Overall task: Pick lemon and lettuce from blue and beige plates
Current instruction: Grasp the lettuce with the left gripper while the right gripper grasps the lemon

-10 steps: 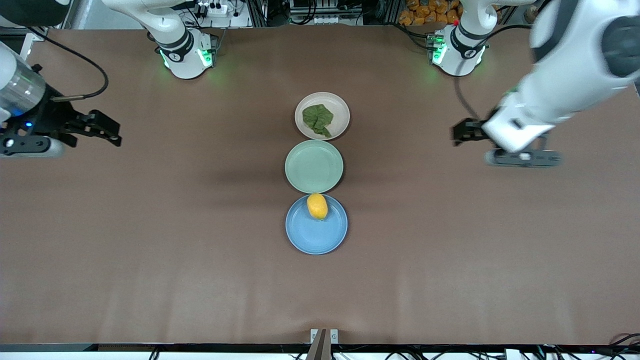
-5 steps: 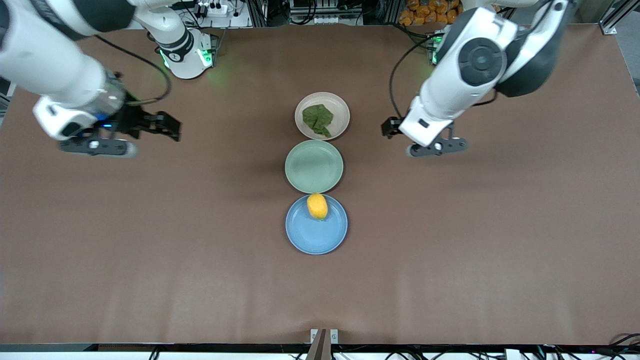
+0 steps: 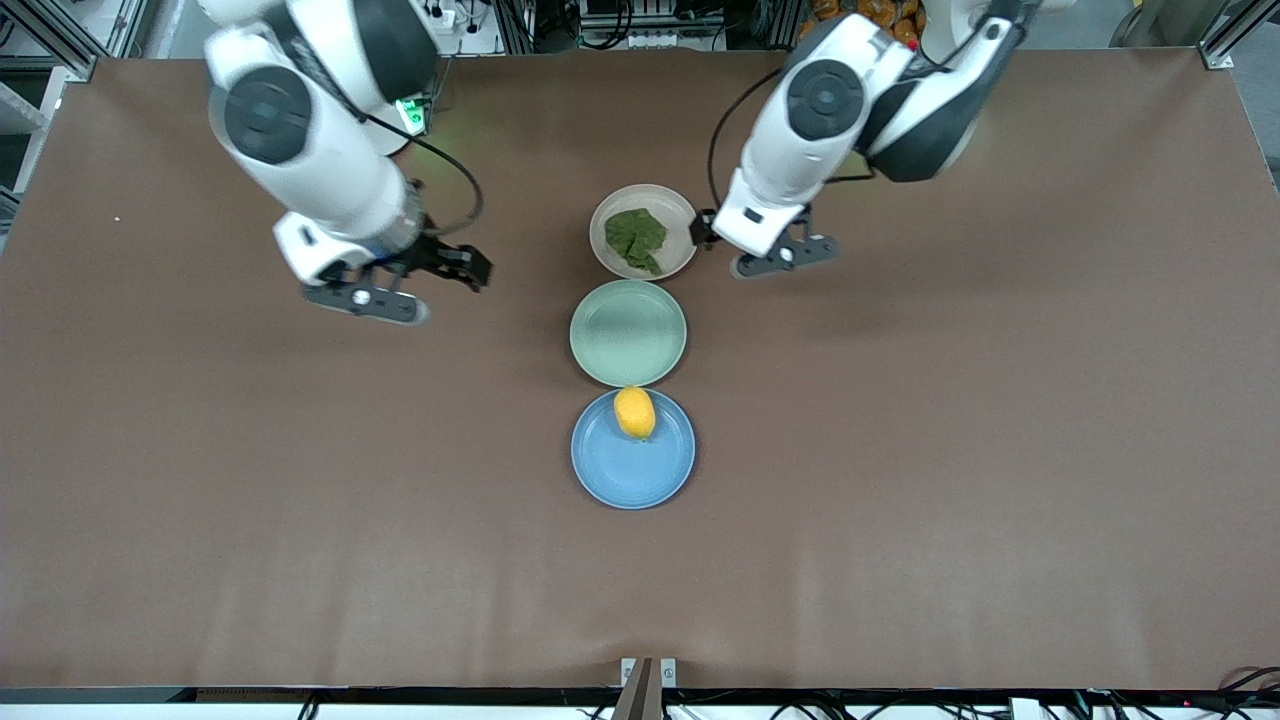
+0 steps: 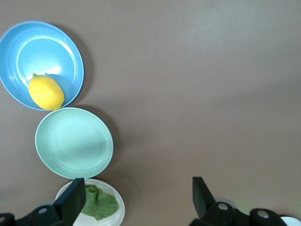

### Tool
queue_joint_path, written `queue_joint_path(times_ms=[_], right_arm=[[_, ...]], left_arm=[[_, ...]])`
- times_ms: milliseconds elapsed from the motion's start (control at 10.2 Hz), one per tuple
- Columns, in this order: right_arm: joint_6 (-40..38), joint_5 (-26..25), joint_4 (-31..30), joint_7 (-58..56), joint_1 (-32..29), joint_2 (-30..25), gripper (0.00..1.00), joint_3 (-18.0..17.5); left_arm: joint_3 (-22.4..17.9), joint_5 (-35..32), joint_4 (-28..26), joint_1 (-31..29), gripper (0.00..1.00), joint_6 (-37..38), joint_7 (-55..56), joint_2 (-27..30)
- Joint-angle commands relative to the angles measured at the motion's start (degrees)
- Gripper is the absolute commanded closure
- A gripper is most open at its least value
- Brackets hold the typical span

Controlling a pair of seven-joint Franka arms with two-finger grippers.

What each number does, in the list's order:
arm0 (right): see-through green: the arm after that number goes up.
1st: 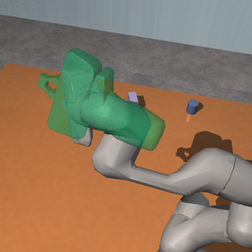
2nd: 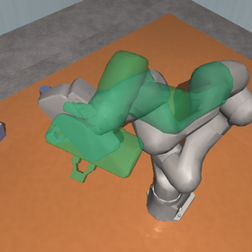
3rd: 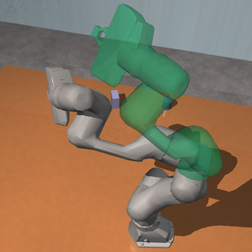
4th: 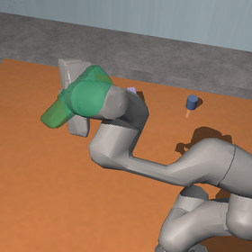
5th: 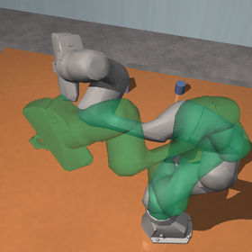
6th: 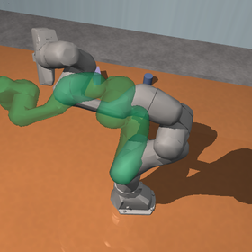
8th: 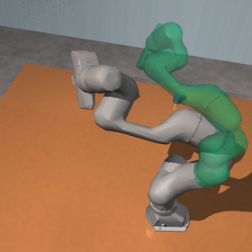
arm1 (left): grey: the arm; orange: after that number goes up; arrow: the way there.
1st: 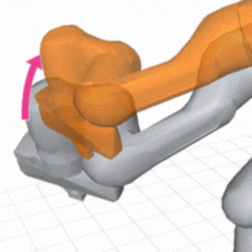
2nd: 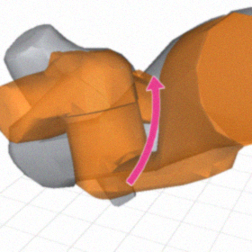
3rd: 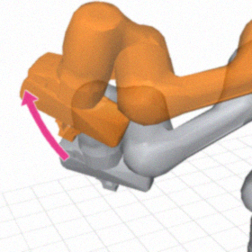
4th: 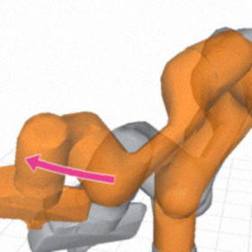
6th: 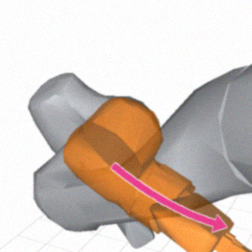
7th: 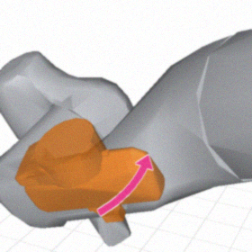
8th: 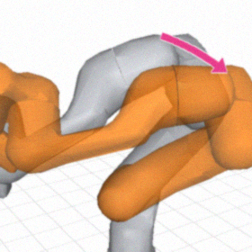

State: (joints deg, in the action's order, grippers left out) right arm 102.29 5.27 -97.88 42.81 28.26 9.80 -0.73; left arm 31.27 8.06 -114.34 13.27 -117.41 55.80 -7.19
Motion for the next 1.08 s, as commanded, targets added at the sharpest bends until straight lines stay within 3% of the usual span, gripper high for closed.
queue_joint_path(times_ms=[0,196,490,686,980], right_arm=[[8.3,0.5,1.3,6.0,0.4,7.3,0.0,-0.7],[11.1,0.6,6.7,6.1,0.2,12.9,0.0,-0.8],[18.6,0.1,15.1,11.1,2.4,25.2,0.0,-0.8],[22.5,-0.2,18.6,11.1,4.3,30.9,0.0,-0.7],[26.3,-0.3,19.9,4.6,6.1,34.2,0.0,-0.7]], left_arm=[[3.9,1.3,-9.5,-0.5,0.0,-12.4,5.9,1.6],[5.2,1.3,-15.8,1.6,0.0,-24.3,11.1,0.1],[5.1,0.1,-17.1,6.5,0.03,-29.5,17.2,-4.0],[4.9,-6.8,-16.5,7.8,0.06,-30.4,20.0,-7.4],[4.9,-17.6,-13.3,8.1,0.1,-30.4,28.2,-12.8]])
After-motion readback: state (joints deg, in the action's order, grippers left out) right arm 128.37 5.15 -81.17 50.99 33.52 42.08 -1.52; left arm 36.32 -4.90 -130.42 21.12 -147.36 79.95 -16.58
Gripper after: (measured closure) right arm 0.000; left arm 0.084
